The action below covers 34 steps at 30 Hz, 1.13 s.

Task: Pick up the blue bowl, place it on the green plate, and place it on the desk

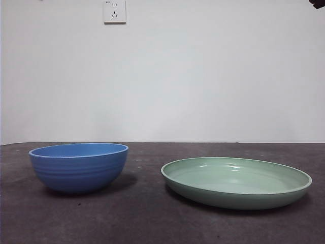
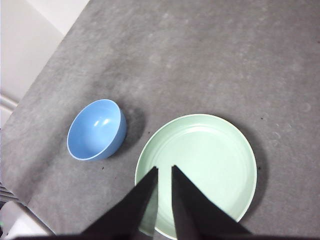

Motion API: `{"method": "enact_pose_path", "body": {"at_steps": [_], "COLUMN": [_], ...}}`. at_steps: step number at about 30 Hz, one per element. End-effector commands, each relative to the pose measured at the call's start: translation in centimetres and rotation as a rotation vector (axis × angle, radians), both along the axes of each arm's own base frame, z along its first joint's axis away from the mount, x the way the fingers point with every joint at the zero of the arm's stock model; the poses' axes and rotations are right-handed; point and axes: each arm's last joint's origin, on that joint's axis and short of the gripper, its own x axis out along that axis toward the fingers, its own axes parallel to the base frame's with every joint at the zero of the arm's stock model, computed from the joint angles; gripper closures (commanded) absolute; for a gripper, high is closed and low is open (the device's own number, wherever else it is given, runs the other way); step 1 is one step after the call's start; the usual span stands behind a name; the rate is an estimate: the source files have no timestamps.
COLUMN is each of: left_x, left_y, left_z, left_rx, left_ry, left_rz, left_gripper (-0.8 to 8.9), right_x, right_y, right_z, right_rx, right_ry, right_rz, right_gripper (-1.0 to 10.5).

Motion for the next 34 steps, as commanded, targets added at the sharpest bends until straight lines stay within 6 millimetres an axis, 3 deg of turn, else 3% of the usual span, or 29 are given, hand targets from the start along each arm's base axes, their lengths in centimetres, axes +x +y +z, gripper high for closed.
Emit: {"method": "enact_pose_path", "body": {"at_steps": [1,8,10,14,17,26,34], "left_x": [0.3,0.3,0.4,0.4,0.4,0.8,4.0], "left_y": [-0.3,-0.4,-0.4,-0.4,-0.4,-0.4,-0.6], "left_z": [-0.1,-0.6,-0.5,-0.5,-0.5,-0.8,-4.4], "left_rx": [0.027,0.035,0.034,0.034,0.034,0.027,0.143], "left_ry": [0.014,0.061,0.058,0.057,0.057,0.083,0.297], "left_rz": [-0.040,-0.044,-0.044,-0.044,-0.044,-0.034,0.060], "left_gripper": [7.88,7.80,7.17,3.92,2.72,2.68,2.80], "right_x": [0.1,0.1,0.1,0.1,0.1,0.1,0.0], "right_y": [0.1,0.1,0.1,0.1,0.1,0.1,0.1], "right_z": [0.6,0.6,0.6,0.6,0.6,0.6,0.5], "right_rx": [-0.010,-0.015,-0.016,-0.017,-0.012,-0.009,-0.008], "right_ry": [-0.036,-0.036,-0.036,-0.036,-0.031,-0.031,-0.023], "right_rz": [0.018,0.013,0.011,0.010,0.007,0.009,0.010], "right_gripper": [9.1,9.1,8.8,5.7,3.7,3.4,3.4]}}
